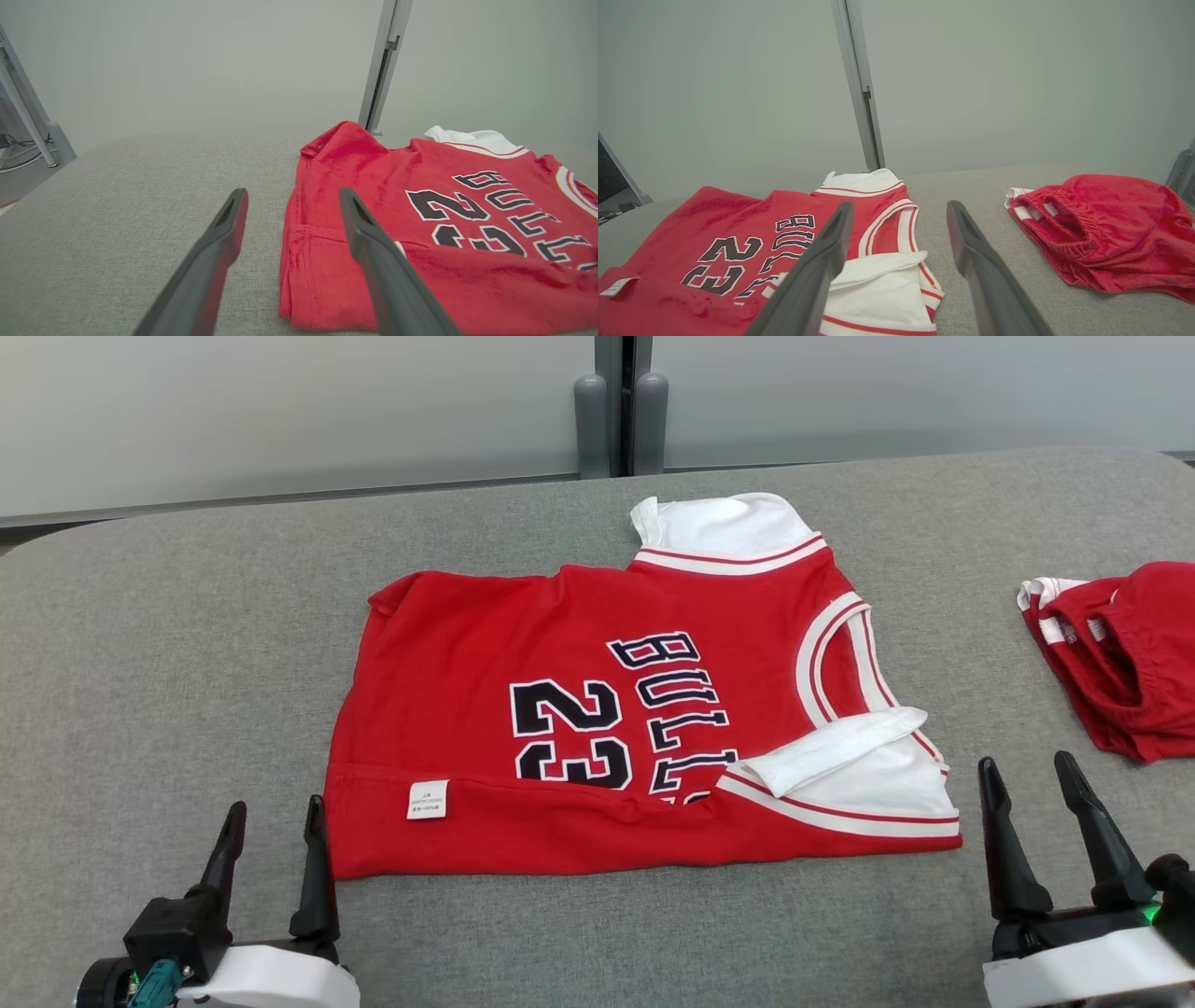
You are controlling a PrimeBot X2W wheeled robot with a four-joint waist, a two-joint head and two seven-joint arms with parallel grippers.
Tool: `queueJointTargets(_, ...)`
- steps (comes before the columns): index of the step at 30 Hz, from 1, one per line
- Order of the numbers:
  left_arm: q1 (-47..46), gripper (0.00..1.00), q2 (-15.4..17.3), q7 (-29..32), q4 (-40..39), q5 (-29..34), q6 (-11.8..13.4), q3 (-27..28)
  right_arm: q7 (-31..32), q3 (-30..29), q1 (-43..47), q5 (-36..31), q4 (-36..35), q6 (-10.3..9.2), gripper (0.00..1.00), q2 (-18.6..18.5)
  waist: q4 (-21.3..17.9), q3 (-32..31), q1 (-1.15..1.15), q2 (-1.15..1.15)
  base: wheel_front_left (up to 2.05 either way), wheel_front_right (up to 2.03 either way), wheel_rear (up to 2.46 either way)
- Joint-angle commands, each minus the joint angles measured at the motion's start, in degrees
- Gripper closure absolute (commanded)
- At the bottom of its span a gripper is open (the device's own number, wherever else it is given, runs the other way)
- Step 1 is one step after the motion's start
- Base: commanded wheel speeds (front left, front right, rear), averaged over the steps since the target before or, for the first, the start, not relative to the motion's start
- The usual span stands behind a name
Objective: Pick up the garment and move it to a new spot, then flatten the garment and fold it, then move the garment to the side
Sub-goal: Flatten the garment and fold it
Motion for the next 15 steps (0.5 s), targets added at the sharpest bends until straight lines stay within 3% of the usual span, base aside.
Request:
queueJointTargets(1,-1.4,0.00,0.2,0.6,0.7,-0.1,-0.5,-0.4,0.3,0.2,-0.1,-0.3,0.5,0.00,0.00,-0.2,0.1,0.3,0.00,-0.01,0.00,0.00,0.00)
queueJointTargets(15,-7.8,0.00,-2.8,5.3,16.4,-5.9,-4.6,-1.8,-0.9,2.8,-7.6,0.8,21.8,0.00,0.00,-0.5,1.3,6.2,0.00,-0.01,0.00,0.00,0.00)
